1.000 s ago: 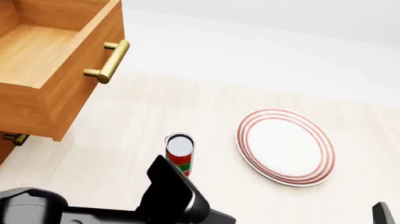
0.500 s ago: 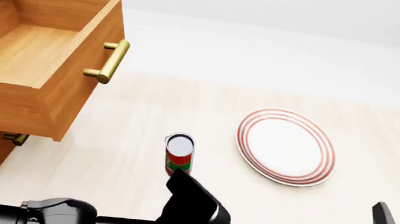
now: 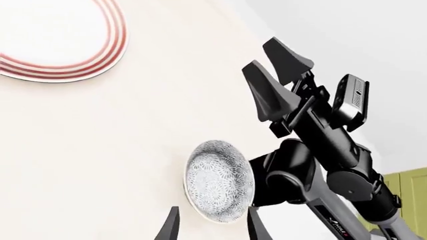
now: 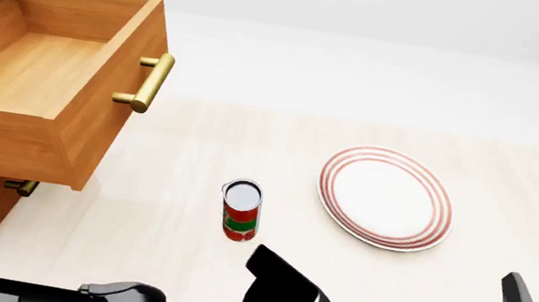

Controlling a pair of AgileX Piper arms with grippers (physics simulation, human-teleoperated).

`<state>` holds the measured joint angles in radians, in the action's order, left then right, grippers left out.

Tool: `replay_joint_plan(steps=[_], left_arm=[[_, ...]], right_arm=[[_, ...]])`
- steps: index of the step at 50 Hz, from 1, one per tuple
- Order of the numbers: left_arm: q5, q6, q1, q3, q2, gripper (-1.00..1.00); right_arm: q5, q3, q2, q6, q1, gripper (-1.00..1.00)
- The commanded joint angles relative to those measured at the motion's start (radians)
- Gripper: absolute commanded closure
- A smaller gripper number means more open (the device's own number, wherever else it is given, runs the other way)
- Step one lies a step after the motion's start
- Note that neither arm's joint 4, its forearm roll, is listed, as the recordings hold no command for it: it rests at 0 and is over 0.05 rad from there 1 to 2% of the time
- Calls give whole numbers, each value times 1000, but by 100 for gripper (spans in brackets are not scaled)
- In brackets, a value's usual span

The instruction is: Put the bowl in the top drawer of the cabinet.

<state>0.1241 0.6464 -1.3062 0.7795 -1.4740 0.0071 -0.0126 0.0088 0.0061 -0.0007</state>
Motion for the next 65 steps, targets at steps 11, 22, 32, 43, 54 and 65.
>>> replay_joint_plan(steps=[11,22,32,43,54,65], left_arm=[[48,29,12,-7,-58,-100],[61,35,12,-7,-78,-100],[77,42,10,-2,-103,-100],[93,46,19,2,-125,-100],[119,60,19,3,-158,-100],[129,69,14,13,-190,-100]], right_arm=[[0,0,0,0,0,-100],[0,0,0,0,0,-100],[0,0,0,0,0,-100],[0,0,0,0,0,-100],[0,0,0,0,0,-100],[0,0,0,0,0,-100]])
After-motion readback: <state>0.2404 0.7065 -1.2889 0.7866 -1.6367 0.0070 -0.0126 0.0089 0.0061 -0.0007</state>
